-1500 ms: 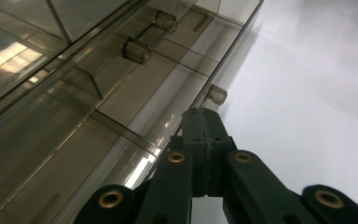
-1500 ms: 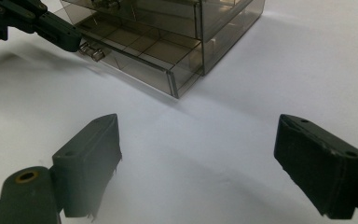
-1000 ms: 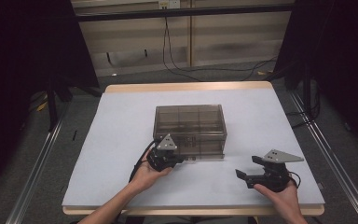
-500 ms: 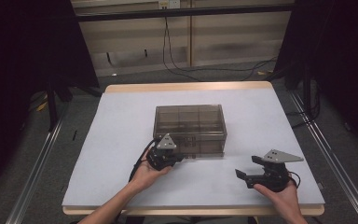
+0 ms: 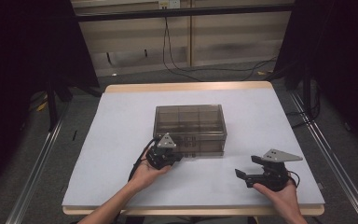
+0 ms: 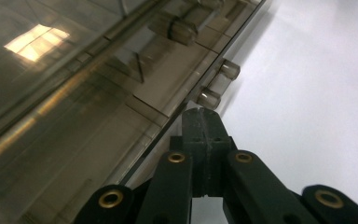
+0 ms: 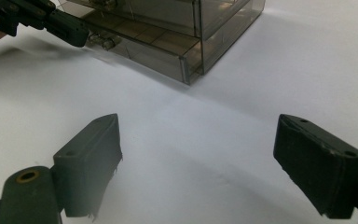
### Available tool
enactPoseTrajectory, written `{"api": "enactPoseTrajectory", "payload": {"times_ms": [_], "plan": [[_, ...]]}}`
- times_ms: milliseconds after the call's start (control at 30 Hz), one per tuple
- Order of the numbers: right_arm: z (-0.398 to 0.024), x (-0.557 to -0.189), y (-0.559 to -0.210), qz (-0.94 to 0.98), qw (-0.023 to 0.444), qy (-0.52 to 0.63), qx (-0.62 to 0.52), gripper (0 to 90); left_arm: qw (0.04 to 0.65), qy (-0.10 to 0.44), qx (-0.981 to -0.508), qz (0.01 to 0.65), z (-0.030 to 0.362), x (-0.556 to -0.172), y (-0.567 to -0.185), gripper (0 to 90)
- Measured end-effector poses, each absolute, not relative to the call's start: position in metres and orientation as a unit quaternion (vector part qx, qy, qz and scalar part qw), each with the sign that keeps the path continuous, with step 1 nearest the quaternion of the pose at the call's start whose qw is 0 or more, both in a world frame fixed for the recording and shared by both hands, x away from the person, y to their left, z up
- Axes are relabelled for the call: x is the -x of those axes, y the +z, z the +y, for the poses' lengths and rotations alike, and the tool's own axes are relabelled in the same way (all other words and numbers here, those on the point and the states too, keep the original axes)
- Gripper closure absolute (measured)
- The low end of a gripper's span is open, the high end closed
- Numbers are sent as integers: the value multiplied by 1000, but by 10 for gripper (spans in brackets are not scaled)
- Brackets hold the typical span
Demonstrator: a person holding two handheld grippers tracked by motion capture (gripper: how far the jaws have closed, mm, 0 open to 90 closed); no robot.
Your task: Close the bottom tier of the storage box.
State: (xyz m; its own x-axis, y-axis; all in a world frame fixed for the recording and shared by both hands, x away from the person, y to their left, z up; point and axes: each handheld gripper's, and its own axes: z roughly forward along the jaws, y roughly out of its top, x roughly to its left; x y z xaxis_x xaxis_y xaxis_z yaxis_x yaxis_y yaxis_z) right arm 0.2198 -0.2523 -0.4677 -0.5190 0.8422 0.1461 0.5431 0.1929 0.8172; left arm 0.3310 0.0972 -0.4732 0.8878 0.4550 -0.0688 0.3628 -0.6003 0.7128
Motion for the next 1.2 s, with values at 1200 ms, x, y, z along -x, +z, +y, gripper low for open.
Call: {"api": "enactPoseTrajectory", "payload": {"times_ms": [1200], "plan": [[-253,-220,-467,751,170,441,-461,150,399,60,-882,242,94,-342,-472,900]]}}
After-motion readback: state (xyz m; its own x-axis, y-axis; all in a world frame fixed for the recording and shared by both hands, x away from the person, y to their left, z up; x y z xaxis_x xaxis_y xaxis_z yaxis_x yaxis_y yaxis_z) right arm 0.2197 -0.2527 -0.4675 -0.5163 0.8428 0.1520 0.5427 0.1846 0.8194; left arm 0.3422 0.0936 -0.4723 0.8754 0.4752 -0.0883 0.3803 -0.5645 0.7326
